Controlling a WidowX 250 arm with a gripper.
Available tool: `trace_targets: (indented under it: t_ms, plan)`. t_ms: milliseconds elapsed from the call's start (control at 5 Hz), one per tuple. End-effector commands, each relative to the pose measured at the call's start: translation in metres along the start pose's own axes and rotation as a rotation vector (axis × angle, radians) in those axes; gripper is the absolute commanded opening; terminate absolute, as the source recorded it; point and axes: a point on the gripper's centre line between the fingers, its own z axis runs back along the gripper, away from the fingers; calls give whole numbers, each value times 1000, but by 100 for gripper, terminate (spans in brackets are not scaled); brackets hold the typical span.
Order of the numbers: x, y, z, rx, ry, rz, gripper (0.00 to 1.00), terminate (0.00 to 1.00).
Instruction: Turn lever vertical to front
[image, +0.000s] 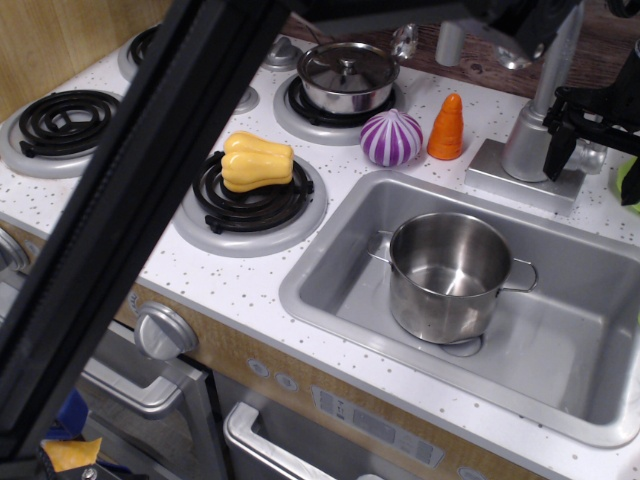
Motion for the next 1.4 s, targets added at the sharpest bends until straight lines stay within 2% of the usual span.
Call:
trace_targets:
  t_ms: [0, 200, 400, 800, 1200]
  plan:
    - [0, 0, 0, 0, 0, 0, 100, 0]
    - [15, 1, 17, 56, -53, -61, 100, 0]
    - [28, -4, 37, 53, -85, -76, 100, 0]
    - [35, -2, 57, 104, -198, -72, 100, 0]
    - [51, 5, 57, 120, -299, -90, 100, 0]
